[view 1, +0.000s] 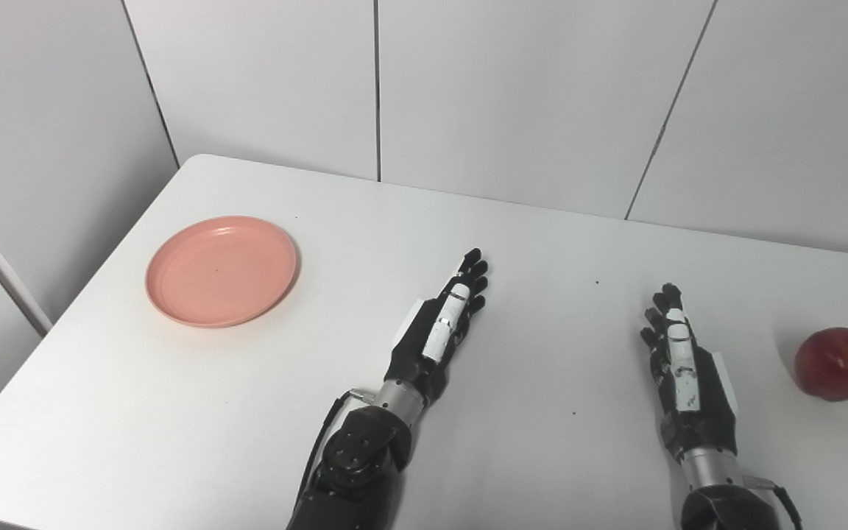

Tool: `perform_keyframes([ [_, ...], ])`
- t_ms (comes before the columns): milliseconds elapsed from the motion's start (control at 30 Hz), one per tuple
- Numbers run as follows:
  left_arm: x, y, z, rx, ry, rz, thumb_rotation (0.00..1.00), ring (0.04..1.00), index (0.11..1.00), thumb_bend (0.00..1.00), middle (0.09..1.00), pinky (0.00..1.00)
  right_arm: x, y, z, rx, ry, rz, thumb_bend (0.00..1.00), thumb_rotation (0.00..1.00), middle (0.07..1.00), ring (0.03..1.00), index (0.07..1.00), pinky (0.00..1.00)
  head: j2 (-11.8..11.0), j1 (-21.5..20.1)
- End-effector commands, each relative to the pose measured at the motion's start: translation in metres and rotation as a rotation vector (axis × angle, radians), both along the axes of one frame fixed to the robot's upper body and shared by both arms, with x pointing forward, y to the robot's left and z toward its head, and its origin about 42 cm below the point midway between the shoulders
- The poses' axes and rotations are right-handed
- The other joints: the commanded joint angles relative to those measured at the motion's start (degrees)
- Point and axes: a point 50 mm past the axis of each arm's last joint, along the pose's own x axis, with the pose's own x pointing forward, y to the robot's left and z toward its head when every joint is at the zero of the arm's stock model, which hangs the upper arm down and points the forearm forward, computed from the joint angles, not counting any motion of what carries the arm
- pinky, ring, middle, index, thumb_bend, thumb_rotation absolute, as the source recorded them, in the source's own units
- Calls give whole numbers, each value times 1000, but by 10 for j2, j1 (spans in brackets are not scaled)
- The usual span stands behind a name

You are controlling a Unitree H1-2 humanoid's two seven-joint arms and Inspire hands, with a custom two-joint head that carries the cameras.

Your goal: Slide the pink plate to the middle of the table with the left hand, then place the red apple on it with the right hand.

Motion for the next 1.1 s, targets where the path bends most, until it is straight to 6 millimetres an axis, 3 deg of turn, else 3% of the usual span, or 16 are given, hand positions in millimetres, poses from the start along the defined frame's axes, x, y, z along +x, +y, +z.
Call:
perform_keyframes([
  [0,-1,-7,-6,12,30,-5,1000,1000,993,372,1000,1000,4,-1,13,3,-85,14,197,1000,1000,1000,1000,1000,0,-2],
  [633,0,1,1,24,4,-44,1000,997,995,376,1000,1000,3,1,10,6,-93,29,183,1000,1000,1000,1000,1000,-7,-6],
  [800,4,9,11,37,-41,-54,1000,985,992,384,1000,1000,3,1,9,19,-92,30,176,1000,1000,1000,1000,1000,-10,-3],
  [1067,8,21,44,57,-113,-54,1000,985,990,430,1000,1000,2,0,9,1,-92,33,186,1000,1000,1000,1000,1000,-12,1],
])
